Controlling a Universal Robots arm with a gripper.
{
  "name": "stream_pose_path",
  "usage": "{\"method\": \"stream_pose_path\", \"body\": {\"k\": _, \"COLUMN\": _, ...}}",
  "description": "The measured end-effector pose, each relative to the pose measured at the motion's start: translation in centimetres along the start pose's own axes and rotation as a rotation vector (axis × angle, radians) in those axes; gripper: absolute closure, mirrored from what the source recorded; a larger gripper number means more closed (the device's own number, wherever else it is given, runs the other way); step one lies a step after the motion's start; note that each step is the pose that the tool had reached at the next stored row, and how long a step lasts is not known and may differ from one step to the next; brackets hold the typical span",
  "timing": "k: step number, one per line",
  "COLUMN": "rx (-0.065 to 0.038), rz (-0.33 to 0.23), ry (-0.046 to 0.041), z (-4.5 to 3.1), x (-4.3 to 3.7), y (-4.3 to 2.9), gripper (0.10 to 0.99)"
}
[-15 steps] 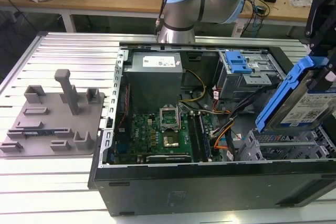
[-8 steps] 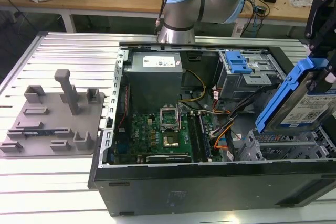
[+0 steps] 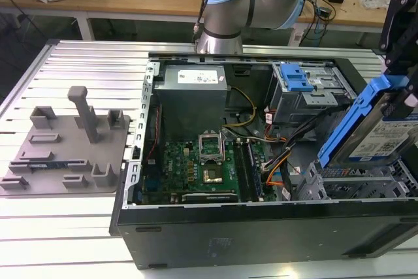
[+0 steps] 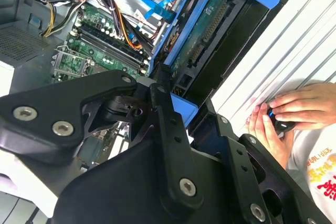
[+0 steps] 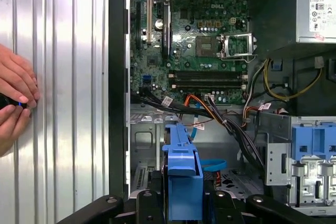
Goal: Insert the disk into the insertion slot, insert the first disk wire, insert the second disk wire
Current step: 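Insert the disk into the insertion slot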
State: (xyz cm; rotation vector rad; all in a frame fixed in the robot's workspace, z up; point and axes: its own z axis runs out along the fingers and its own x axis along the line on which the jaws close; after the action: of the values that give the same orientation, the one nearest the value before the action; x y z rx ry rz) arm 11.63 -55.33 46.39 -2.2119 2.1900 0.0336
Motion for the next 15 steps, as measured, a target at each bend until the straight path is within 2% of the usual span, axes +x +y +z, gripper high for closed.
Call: {"method": "stream_pose_path", "body": {"k": 15, "rx": 0.000, "rz": 0.002, "ry": 0.0001, "z": 0.92, "x": 0.29, "y": -0.09, "gripper": 0.722}}
